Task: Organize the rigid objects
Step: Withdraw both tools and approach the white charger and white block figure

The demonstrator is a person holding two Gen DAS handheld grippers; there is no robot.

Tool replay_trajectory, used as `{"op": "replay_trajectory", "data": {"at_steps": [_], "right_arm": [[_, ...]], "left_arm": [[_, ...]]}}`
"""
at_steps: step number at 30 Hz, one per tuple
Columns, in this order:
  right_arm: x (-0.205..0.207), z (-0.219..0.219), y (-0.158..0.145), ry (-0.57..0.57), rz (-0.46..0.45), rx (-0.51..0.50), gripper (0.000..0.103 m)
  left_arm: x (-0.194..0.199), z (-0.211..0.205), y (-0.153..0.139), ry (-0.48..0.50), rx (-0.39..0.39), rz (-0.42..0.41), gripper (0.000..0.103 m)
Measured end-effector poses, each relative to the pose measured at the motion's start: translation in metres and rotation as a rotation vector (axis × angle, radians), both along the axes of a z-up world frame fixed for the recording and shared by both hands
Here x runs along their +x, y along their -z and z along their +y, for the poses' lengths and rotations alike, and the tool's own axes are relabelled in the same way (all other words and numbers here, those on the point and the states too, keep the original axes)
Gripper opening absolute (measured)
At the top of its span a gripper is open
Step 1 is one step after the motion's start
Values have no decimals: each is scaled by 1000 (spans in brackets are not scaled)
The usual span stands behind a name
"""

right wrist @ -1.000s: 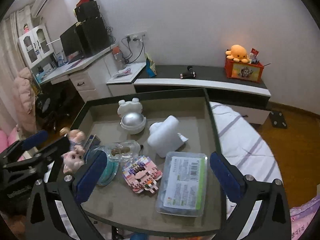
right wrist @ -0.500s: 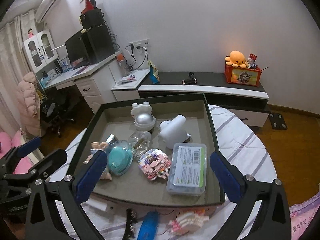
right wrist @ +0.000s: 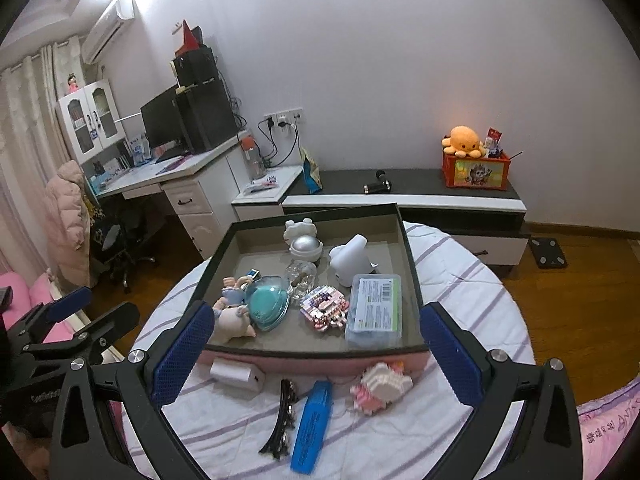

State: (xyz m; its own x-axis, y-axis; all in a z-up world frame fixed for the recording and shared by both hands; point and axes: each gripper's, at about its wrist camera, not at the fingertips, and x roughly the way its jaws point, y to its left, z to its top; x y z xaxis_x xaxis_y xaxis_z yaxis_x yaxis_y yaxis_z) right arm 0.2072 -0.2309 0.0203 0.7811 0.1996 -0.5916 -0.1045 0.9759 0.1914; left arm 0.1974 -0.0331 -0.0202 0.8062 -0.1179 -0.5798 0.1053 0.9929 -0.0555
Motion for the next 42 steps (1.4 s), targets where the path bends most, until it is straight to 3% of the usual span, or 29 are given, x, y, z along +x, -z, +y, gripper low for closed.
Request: {"op": "replay_trajectory", "data": {"at_steps": [17, 27, 33, 42], "right_arm": [[-92, -1, -16, 23, -65, 6, 103], [-138, 0, 17, 43, 0, 34, 103], [-149, 0, 40, 47, 52, 34, 103], [-141, -1, 47, 57, 68, 27, 103]], "left_arm": [[-79, 23, 2, -18, -30, -4, 103], [-108, 25, 39, -18, -28, 59, 103], [-119, 19, 53, -4, -31, 88, 103], [-112, 13, 57, 5, -28, 99, 103]]}}
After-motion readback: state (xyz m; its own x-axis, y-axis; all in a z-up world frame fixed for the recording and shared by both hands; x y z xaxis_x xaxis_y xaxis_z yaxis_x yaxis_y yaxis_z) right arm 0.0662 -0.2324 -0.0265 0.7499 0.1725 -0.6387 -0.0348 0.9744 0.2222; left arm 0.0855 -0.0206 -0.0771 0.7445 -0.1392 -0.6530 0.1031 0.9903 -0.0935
